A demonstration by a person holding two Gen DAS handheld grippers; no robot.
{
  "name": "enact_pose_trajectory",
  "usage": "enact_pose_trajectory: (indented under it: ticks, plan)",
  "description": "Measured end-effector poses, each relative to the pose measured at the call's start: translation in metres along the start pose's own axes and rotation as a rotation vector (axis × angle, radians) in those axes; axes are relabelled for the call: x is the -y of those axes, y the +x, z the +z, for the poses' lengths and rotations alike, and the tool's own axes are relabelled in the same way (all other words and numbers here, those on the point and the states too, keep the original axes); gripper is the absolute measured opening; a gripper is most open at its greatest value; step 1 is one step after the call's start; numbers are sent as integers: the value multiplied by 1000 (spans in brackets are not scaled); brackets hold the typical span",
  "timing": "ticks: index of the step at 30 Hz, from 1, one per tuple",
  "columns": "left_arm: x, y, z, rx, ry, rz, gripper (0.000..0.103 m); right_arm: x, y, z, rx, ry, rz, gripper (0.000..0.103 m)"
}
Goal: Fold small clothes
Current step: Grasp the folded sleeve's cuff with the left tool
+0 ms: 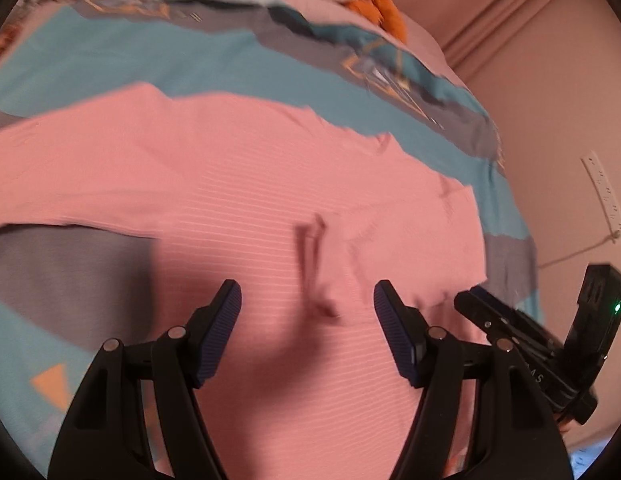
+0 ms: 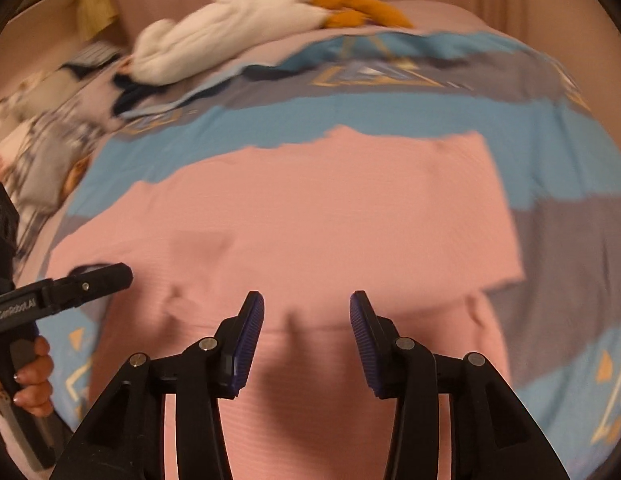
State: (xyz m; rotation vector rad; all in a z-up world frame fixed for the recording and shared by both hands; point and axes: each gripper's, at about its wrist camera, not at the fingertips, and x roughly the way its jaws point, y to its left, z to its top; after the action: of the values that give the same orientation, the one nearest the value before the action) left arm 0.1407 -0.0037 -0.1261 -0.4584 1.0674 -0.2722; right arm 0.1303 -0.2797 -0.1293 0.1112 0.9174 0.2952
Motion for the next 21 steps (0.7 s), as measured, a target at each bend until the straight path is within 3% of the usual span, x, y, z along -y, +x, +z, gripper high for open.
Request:
enact_pose_trajectory:
  ticks: [4, 8, 10, 12, 13, 14, 17, 21]
  plan:
    - [7, 32, 4, -61, 4, -56, 66, 27, 0, -6, -14, 84, -40, 44]
    - [8, 56, 4, -110, -22, -112, 54, 46, -1, -12, -20, 148, -97, 44]
    - [10, 63, 2, -115, -14, -102, 48, 54, -1, -15, -23, 172, -105, 44]
    - [13, 66, 2, -100, 1, -89, 32, 61, 2, -19, -29, 194, -109, 44]
    - [12, 69, 2, -107, -5, -88, 15, 63, 3, -20, -32, 202, -109, 44]
    - [10, 73, 3, -120, -17, -88, 8, 66, 5, -22, -38, 215, -108, 44]
    - [9, 68, 4, -112, -47, -86, 6, 70, 10, -25, -53, 244, -100, 44]
    - [23, 37, 13, -28, -19, -87, 5, 74, 11, -26, -55, 252, -91, 44]
